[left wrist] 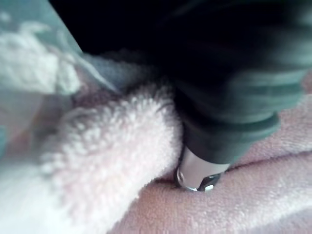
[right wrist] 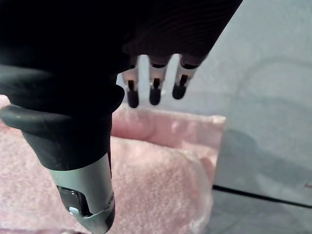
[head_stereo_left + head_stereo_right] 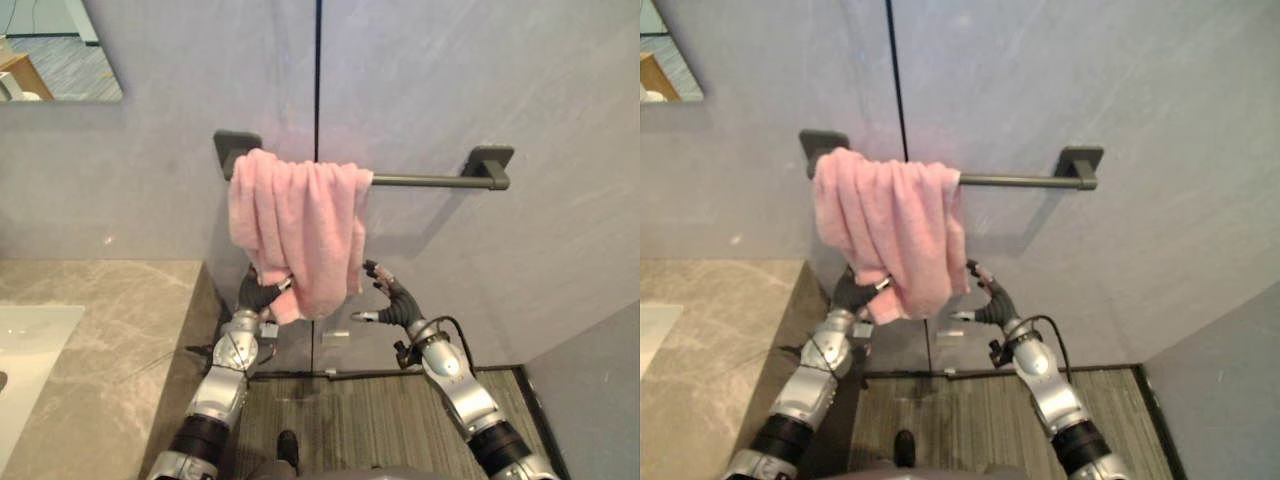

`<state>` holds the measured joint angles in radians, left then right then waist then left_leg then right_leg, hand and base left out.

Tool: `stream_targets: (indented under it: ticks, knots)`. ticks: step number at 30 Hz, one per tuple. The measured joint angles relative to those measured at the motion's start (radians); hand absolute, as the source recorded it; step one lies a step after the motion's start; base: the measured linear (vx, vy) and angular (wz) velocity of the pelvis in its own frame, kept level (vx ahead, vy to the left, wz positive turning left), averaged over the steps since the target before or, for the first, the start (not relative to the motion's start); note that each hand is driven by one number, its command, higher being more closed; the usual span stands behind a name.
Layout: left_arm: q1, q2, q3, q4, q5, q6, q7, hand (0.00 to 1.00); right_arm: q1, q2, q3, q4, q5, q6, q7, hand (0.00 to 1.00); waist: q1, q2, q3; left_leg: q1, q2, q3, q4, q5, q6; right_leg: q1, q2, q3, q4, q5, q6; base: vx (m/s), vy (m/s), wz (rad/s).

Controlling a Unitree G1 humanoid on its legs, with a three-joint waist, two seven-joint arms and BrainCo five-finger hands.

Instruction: Organize washtable

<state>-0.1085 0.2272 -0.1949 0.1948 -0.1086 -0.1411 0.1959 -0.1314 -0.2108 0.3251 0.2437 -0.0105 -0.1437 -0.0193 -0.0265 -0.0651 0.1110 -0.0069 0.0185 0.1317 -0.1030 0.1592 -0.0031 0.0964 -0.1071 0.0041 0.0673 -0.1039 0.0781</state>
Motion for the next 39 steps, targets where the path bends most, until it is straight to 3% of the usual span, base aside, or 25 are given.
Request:
stream_targets:
  ticks: [8, 17, 18, 29, 39]
  knots:
    - [-0.020, -0.014, 0.000, -0.029, -0.020, -0.001, 0.007, 1.00, -0.094, 0.042, -0.013, 0.070, -0.010, 0.021, -0.092, 0.00, 0.021, -0.004, 0.005, -0.032, 0.004, -0.003, 0.000, 0.006, 0.001, -0.024, 0.005, -0.003, -0.015, 0.016, 0.001, 0.01, -0.006, 0.00]
    - [-0.086, -0.028, -0.009, -0.038, -0.050, -0.002, 0.009, 1.00, -0.194, 0.086, -0.010, 0.177, 0.013, 0.044, -0.108, 0.00, 0.043, -0.006, 0.041, -0.053, 0.015, -0.013, 0.000, 0.010, -0.004, -0.033, 0.018, -0.010, -0.028, 0.019, -0.006, 0.00, -0.009, 0.03]
    - [-0.091, -0.029, -0.010, -0.038, -0.058, -0.002, 0.011, 1.00, -0.203, 0.086, -0.005, 0.178, 0.021, 0.044, -0.104, 1.00, 0.044, -0.006, 0.046, -0.054, 0.016, -0.017, 0.000, 0.010, -0.005, -0.032, 0.019, -0.015, -0.030, 0.019, -0.007, 0.01, -0.023, 0.08]
    - [-0.130, -0.031, -0.040, -0.038, -0.080, -0.003, 0.023, 1.00, -0.270, 0.086, 0.051, 0.216, 0.122, 0.045, -0.042, 1.00, 0.047, -0.006, 0.051, -0.048, 0.017, -0.030, 0.001, 0.014, -0.001, -0.013, 0.022, -0.025, -0.038, 0.029, -0.003, 0.01, -0.009, 0.03]
    - [-0.127, -0.047, -0.038, -0.038, -0.080, -0.003, 0.017, 1.00, -0.235, 0.086, -0.009, 0.200, 0.122, 0.044, -0.041, 1.00, 0.045, -0.006, 0.051, -0.029, 0.017, -0.030, 0.000, 0.013, -0.002, 0.005, 0.022, -0.025, -0.037, 0.029, -0.004, 0.00, -0.001, 0.00]
